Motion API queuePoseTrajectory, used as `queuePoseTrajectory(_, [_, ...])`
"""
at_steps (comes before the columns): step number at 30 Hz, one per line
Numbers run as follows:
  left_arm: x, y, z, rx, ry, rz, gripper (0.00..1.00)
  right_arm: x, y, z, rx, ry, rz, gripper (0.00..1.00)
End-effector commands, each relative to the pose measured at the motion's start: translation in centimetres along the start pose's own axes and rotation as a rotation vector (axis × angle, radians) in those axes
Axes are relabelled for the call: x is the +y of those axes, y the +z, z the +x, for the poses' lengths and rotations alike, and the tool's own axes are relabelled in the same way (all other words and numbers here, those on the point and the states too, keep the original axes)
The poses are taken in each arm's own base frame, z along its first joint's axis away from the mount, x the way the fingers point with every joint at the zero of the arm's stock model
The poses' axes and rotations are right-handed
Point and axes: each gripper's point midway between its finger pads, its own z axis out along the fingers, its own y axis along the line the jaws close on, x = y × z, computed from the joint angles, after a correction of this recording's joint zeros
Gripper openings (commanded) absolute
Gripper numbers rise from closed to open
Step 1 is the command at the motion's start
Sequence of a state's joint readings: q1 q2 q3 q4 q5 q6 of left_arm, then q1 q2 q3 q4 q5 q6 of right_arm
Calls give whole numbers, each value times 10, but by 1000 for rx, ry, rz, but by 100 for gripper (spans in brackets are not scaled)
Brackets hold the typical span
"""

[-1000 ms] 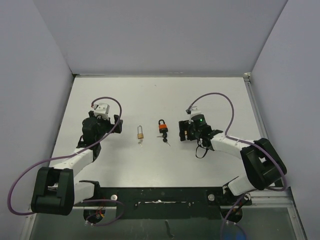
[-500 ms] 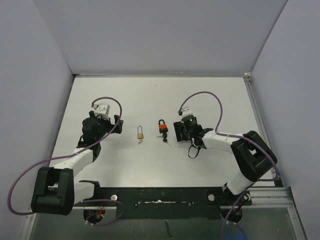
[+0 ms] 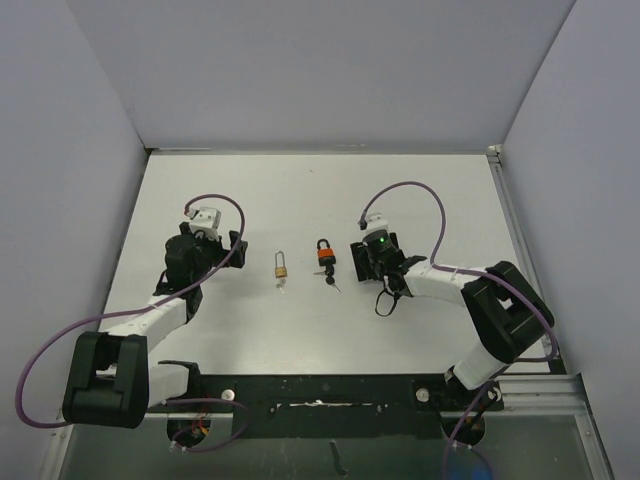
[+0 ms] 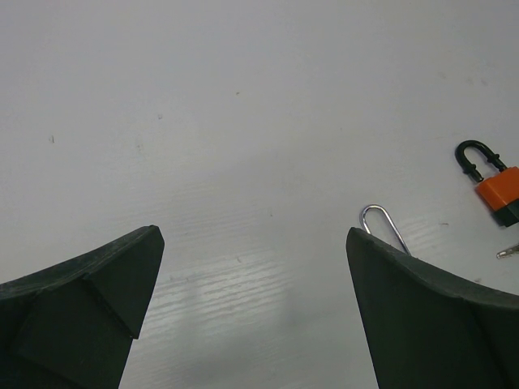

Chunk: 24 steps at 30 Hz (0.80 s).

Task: Lock with the key
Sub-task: Pick up the lock from the center of the board.

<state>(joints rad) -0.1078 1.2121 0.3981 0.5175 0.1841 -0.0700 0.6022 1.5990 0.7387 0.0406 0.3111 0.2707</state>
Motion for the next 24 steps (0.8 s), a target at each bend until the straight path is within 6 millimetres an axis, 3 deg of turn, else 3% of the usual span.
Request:
queuePoseTrajectory(1, [-2,4,-23,-57,16,15,98,0,-1,-28,-73,23,10,63])
queuePoseTrajectory(24, [-2,3,-23,-61,18,9,98,-1,20,-16,-15,115,-65,55])
